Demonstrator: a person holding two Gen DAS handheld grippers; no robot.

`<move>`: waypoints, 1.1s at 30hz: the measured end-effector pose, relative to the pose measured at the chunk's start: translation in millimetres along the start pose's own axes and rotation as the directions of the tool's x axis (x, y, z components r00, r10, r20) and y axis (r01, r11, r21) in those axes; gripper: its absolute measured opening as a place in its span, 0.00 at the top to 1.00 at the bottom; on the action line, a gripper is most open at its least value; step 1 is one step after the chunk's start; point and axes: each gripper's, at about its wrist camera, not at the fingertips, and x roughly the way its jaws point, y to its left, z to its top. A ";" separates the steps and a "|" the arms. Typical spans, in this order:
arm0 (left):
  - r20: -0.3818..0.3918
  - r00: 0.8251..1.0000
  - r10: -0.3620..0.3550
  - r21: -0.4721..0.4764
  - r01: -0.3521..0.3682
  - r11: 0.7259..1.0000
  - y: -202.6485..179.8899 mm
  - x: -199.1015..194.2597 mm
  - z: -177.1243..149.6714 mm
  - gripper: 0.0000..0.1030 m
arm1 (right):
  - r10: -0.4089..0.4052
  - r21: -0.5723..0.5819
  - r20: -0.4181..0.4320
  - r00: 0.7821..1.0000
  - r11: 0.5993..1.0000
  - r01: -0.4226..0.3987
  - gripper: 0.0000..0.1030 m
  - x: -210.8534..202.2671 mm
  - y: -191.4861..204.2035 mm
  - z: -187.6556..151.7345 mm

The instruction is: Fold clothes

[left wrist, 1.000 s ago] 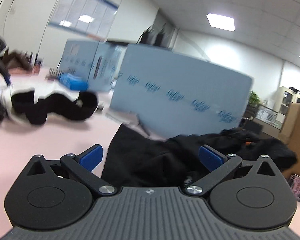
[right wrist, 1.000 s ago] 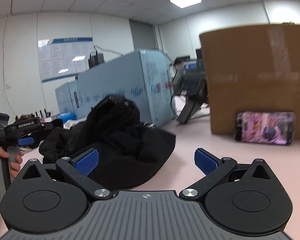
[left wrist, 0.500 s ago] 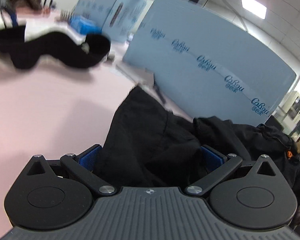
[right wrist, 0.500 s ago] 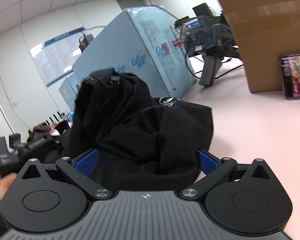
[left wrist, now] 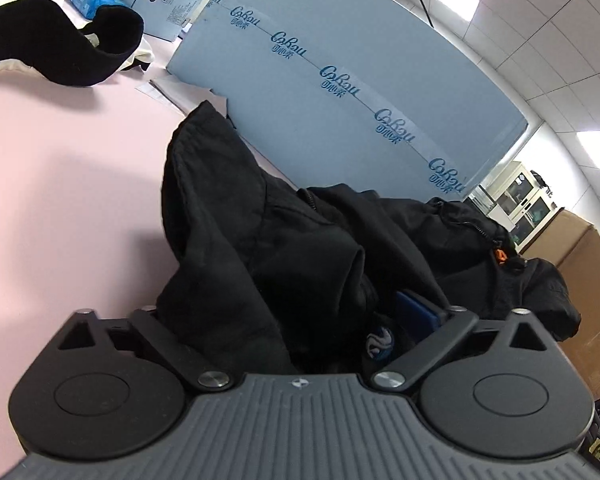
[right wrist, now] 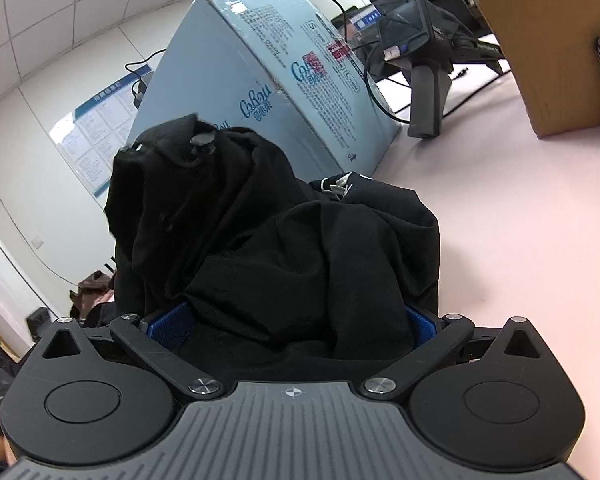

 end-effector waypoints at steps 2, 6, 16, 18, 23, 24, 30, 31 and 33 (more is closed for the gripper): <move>0.013 1.000 -0.002 0.037 0.002 0.999 -5.6 -2.6 -3.6 0.34 | 0.000 -0.017 0.009 1.000 1.000 0.000 0.09 -0.7 3.3 -2.7; 0.024 1.000 -0.019 0.140 0.015 0.990 -18.5 -4.5 -12.6 0.54 | 0.020 -0.028 0.025 0.999 0.999 -0.020 0.23 -4.0 5.4 -6.3; 0.028 0.984 -0.176 0.233 0.165 0.959 -32.8 -20.1 -21.8 0.71 | 0.027 -0.133 0.078 0.997 0.991 -0.017 0.60 -18.2 45.7 -22.9; 0.045 0.979 -0.201 0.272 0.182 0.945 -39.0 -28.8 -25.4 0.72 | 0.022 -0.160 0.101 0.995 0.987 -0.006 0.62 -28.5 54.2 -26.7; 0.124 0.949 -0.289 0.379 0.224 0.898 -58.6 -71.8 -38.2 0.72 | 0.051 -0.204 0.180 0.982 0.979 -0.014 0.64 -70.0 70.8 -31.9; 0.131 0.943 -0.305 0.386 0.235 0.892 -61.4 -80.2 -40.8 0.72 | 0.057 -0.214 0.195 0.979 0.977 -0.015 0.64 -78.0 73.4 -32.7; 0.163 0.912 -0.376 0.430 0.277 0.859 -84.0 -128.9 -57.7 0.72 | 0.072 -0.313 0.283 0.956 0.950 0.021 0.64 -131.9 94.0 -45.2; 0.163 0.907 -0.389 0.440 0.285 0.851 -89.9 -136.8 -60.6 0.72 | 0.076 -0.336 0.304 0.950 0.941 0.032 0.64 -144.8 96.8 -48.8; 0.162 0.897 -0.411 0.466 0.297 0.833 -103.1 -149.8 -66.7 0.72 | 0.080 -0.351 0.333 0.940 0.935 0.045 0.64 -166.1 95.8 -52.9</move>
